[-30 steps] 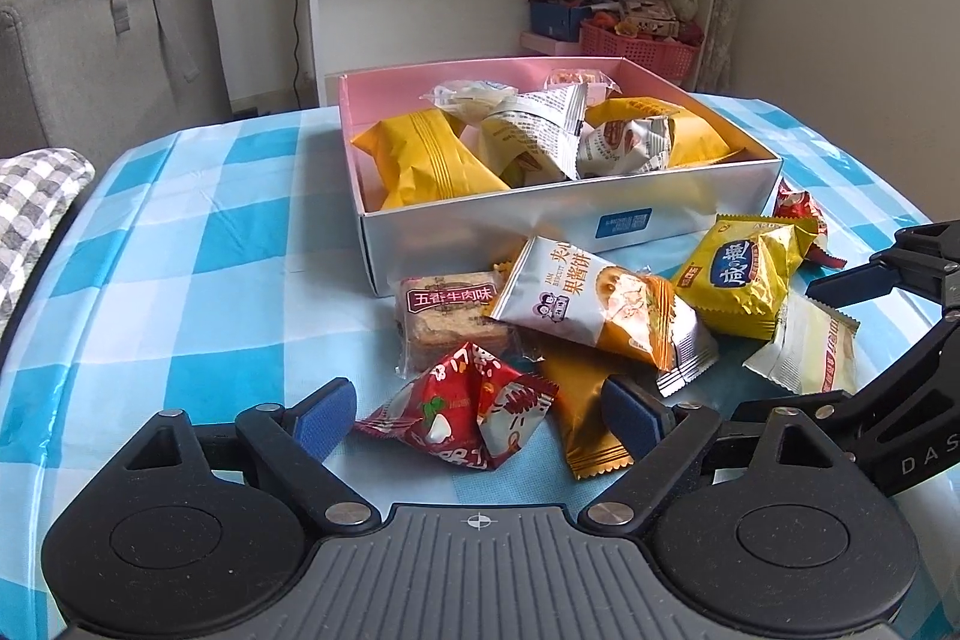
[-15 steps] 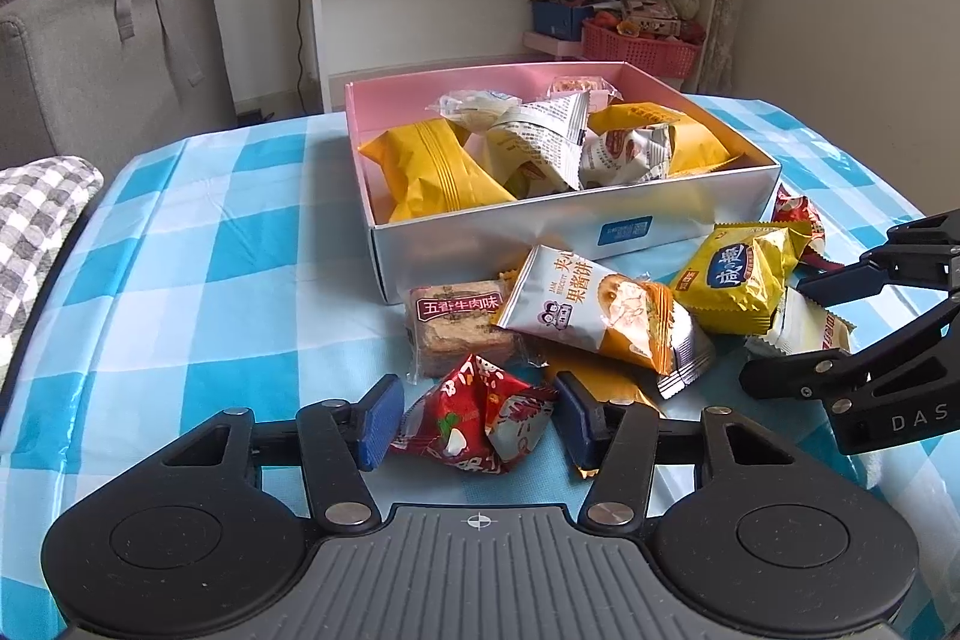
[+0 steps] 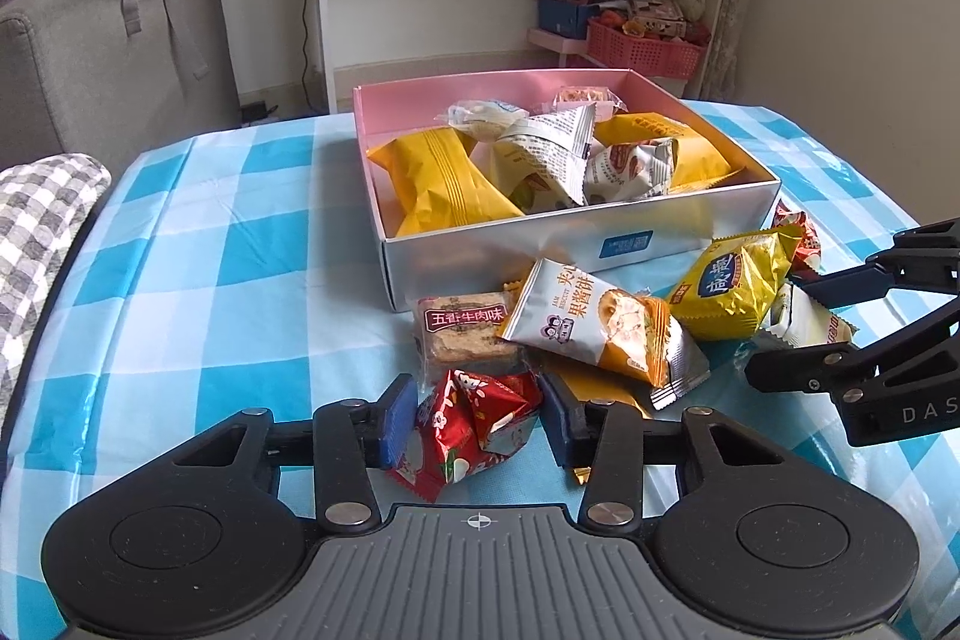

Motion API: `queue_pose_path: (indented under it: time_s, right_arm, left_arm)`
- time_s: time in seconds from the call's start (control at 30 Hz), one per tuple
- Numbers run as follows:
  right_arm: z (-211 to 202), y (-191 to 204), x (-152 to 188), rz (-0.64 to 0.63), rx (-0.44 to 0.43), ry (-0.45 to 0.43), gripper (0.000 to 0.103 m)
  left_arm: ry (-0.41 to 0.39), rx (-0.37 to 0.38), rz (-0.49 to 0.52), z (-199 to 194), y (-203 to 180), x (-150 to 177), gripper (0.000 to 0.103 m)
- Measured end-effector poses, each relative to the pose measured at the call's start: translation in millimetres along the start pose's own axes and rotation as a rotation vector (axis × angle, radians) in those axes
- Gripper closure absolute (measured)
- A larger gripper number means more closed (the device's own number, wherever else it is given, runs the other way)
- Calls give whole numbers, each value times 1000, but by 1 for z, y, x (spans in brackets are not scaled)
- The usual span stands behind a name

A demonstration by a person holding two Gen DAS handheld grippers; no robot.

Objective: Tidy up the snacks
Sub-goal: 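Grasp the red candy pack with the left gripper while the right grasps the white paper pack, then carry both packs into the pink box and open both grippers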

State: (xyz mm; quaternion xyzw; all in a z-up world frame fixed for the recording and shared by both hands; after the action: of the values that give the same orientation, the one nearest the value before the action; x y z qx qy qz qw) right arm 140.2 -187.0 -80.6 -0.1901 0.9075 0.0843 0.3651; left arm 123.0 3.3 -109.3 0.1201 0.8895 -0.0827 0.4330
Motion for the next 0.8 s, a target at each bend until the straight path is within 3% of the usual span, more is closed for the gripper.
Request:
queue_pose_path:
  time_s: [0.47,0.8]
  right_arm:
    - [-12,-6,-8,44,0,-21,40]
    - [-11,-8,-7,72,-4,-8,40]
  left_arm:
    - [0,1,-17,-9,4,-8,72]
    - [5,31,-7,-5,5,-1,63]
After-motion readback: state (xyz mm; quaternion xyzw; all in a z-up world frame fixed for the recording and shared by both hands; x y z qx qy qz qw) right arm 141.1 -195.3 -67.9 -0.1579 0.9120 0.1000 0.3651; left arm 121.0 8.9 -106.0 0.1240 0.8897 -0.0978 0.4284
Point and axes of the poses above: each gripper's, at about its wrist camera, not at the fingertips, and z roughly the way its jaws point, y to its left, x to its underside, the point moved 8 cm from there along z, roughly the way its jaws point, and after that the axes turned 7 degrees about -y, right-handed, at the moved point
